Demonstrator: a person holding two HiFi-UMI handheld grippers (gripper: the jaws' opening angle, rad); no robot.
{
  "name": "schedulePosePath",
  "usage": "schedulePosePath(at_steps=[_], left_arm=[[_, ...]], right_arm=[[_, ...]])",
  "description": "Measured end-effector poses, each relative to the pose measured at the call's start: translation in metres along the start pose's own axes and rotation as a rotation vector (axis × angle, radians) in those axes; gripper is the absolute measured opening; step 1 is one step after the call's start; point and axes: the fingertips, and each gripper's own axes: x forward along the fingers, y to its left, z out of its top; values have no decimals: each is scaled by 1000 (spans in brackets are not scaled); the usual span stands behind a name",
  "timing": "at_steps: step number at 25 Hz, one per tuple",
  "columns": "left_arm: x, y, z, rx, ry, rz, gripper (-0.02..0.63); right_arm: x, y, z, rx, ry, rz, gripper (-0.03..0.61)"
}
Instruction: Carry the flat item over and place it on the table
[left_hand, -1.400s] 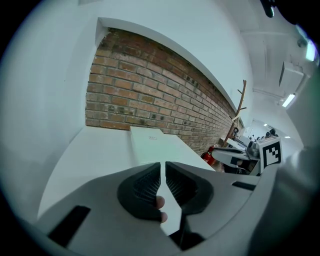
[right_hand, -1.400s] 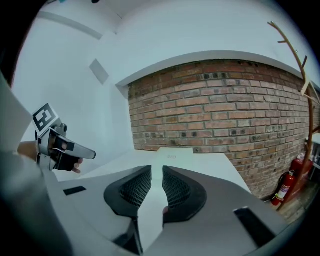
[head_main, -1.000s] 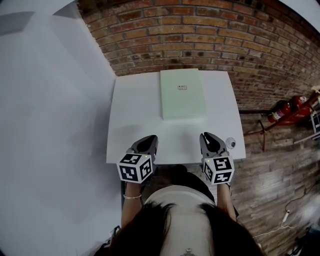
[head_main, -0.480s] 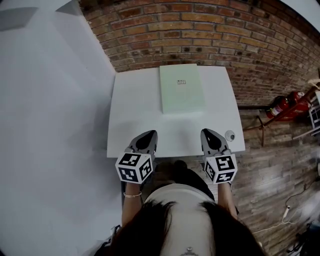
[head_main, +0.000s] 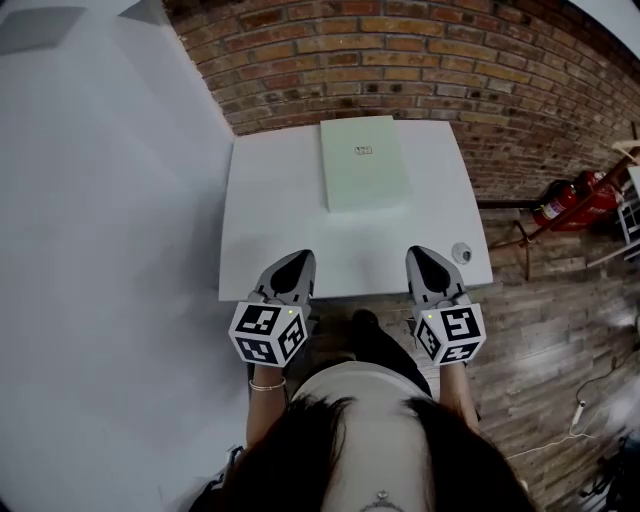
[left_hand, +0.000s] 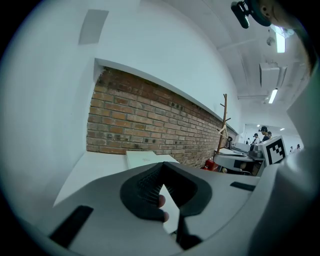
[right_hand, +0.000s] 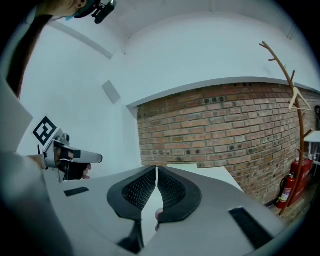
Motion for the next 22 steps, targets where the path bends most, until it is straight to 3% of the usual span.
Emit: schedulePosePath(at_steps=[10,22], left_arm=[[-34,-21,18,42,-97,-10,9],[-65,-45,26,91,-152,-39,9]], right_arm=[[-35,18,25,-16,-98,-6,43],[-73,40,43,-49,-192,-18,41]])
